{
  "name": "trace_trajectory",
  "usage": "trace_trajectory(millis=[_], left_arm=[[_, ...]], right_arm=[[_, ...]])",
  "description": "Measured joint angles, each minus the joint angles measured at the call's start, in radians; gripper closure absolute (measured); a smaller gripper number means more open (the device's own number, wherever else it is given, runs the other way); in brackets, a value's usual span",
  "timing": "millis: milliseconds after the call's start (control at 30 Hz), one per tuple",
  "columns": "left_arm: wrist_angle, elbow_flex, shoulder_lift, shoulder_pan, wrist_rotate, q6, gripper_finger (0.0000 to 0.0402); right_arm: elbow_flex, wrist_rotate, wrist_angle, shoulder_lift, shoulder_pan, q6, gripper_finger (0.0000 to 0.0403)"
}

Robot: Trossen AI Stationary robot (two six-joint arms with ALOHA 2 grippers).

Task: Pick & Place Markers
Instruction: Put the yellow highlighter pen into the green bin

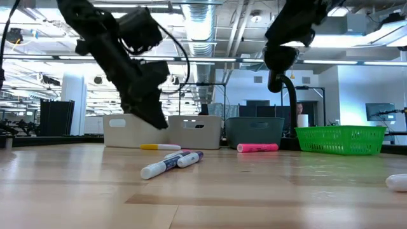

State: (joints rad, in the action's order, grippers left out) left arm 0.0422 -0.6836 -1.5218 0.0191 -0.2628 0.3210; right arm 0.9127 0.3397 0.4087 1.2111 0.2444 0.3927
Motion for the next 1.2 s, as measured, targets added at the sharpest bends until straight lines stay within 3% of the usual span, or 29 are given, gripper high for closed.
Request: trace_trajectory(millis=[133,300,467,633,1067,1200], left_arm=[[0.007,0.018,-0.056,0.043,0.025,-0.060,0.0252],[0.003,0.019,-0.092,0.063,-0.059,-0.140,0.0253],[-0.007,0.018,-0.064,0.062,-0.099,-0.166,0.0252],[-0.006,0.018,-0.057,0.064,-0.099,-0.208,0.0252],[-0.086,0.075,-0.078,0.096,-0.042,-0.214,0.0252],[-0.092,0.075,-0.078,0.095,0.051,-0.202,0.0257]], right_arm=[[-0.001,0.001,-0.002,-0.096,0.000,-0.102,0.0269],[-0.012,-0.025,-0.076,-0.146,-0.005,-0.192,0.0274],[-0.174,-0.281,-0.357,-0.136,-0.033,-0.235,0.0275],[-0.324,-0.315,-0.635,-0.106,-0.062,-0.209,0.0275],[-0.337,-0.319,-0.649,-0.094,-0.074,-0.199,0.0274],[-0.337,-0.324,-0.649,-0.094,-0.066,-0.200,0.0274]])
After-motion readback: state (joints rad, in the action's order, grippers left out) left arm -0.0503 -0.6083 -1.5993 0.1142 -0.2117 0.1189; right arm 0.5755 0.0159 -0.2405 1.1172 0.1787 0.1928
